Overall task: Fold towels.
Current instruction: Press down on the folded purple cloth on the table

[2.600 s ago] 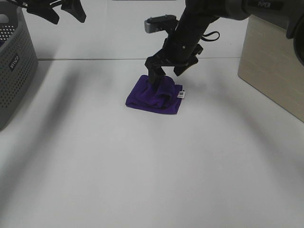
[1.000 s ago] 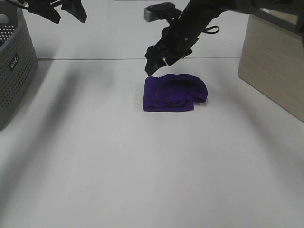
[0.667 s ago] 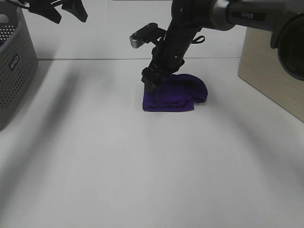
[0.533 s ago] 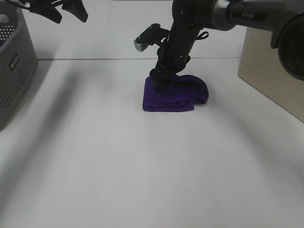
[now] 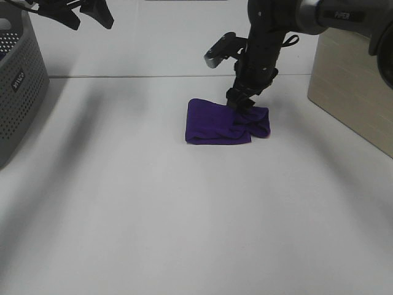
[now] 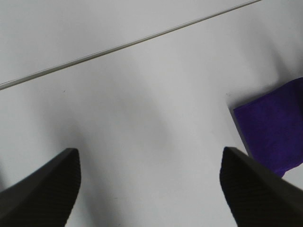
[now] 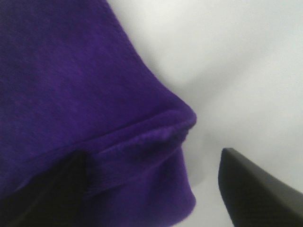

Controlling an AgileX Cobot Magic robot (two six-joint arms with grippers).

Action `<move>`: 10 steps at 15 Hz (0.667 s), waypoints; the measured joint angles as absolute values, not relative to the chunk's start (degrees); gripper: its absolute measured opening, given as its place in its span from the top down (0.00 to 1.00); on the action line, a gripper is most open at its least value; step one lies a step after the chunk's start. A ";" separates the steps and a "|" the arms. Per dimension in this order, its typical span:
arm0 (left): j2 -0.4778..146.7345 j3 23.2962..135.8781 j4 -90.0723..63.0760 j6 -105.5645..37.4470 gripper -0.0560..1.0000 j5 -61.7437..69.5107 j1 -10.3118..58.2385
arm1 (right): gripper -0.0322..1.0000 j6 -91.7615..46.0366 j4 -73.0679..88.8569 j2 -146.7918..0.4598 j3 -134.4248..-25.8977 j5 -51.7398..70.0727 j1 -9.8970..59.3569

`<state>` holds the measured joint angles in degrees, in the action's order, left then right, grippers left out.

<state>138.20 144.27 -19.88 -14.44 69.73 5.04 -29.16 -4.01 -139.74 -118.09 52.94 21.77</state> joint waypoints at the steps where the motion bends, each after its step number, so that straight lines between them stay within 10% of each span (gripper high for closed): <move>1: 138.20 144.27 -19.88 -14.44 0.25 69.73 5.04 | 0.23 -29.16 -4.07 -139.29 -118.09 53.06 20.28; 10: 138.20 144.27 -19.77 -14.44 0.25 69.73 5.04 | 0.23 -36.96 13.81 -134.13 -118.09 54.32 16.16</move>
<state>138.20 144.27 -19.77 -14.44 69.73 5.04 -36.96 13.81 -134.13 -118.09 54.32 16.16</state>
